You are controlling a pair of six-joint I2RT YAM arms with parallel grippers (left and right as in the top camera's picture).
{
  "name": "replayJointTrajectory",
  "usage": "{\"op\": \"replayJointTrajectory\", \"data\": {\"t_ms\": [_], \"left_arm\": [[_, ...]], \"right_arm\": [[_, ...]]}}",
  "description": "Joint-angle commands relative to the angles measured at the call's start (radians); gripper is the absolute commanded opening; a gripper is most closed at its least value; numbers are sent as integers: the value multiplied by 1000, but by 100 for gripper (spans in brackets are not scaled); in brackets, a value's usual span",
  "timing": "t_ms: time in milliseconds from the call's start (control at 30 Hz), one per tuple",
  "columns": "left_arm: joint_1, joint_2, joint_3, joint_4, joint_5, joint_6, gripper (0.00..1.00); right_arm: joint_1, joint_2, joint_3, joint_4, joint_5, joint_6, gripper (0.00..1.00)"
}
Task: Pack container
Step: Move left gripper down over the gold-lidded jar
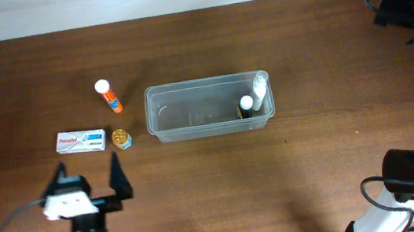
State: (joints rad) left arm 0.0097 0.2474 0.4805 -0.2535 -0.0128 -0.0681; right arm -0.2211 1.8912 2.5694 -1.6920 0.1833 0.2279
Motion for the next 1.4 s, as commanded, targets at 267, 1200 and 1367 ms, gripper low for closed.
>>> {"op": "replayJointTrajectory", "data": {"t_ms": [267, 1200, 1367], "left_arm": [[29, 629, 743, -581, 3, 16, 100], [27, 1381, 810, -739, 148, 16, 89], [28, 1451, 810, -705, 147, 16, 84]], "right_arm": [[-4, -17, 16, -6, 12, -7, 98], [-4, -17, 16, -6, 12, -7, 98], [-4, -17, 16, -6, 12, -7, 98]]}}
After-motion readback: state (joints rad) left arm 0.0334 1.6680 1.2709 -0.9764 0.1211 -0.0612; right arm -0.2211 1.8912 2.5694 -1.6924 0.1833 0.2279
